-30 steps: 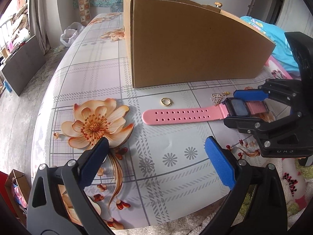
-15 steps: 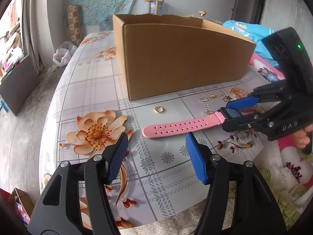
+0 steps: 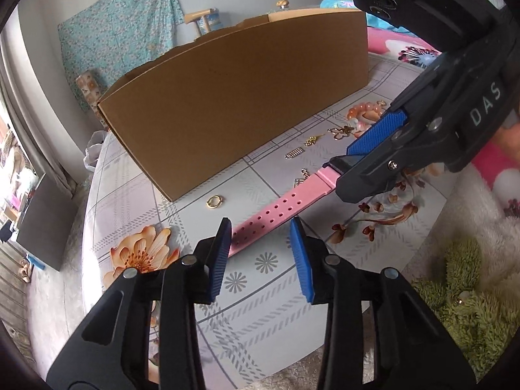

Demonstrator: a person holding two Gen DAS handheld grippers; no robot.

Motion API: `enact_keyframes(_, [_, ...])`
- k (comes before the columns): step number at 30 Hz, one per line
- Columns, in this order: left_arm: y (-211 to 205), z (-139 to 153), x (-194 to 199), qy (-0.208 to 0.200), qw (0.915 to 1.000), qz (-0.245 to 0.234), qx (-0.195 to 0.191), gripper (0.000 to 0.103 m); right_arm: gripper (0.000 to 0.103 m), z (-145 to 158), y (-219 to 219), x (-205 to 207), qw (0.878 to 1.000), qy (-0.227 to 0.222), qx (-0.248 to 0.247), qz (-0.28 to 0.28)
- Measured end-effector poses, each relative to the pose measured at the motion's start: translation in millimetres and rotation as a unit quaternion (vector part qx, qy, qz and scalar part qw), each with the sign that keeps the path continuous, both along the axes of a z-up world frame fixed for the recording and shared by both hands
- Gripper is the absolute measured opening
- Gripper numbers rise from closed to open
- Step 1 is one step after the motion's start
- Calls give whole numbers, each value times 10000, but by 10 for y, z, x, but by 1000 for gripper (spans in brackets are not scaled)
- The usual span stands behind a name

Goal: Organize jewelry
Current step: 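Lower the right gripper onto the pink-strap watch face and close it, then grasp the pink strap end with the left gripper while the right gripper lifts the watch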

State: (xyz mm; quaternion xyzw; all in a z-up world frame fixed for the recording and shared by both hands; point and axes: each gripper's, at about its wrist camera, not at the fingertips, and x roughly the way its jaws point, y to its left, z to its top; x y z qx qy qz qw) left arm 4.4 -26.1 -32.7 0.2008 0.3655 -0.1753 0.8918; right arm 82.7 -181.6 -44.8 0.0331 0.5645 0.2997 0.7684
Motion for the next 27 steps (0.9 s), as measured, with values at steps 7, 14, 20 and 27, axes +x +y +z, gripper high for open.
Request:
enact_keyframes(7, [-79, -18, 14, -8, 9999, -142, 22, 34, 53, -46, -127, 13, 9997, 74, 223, -60])
enact_keyframes(14, [-84, -22, -38, -34, 9999, -145, 16, 30, 53, -34, -203, 3, 9992, 51, 384, -25])
enact_keyframes(20, [16, 55, 28, 123, 9990, 153, -389, 14, 53, -24, -206, -72, 9994, -176, 298, -8])
enact_keyframes(27, [135, 107, 122, 591, 9926, 384, -992, 9, 53, 57, -106, -228, 9971, -707, -239, 113])
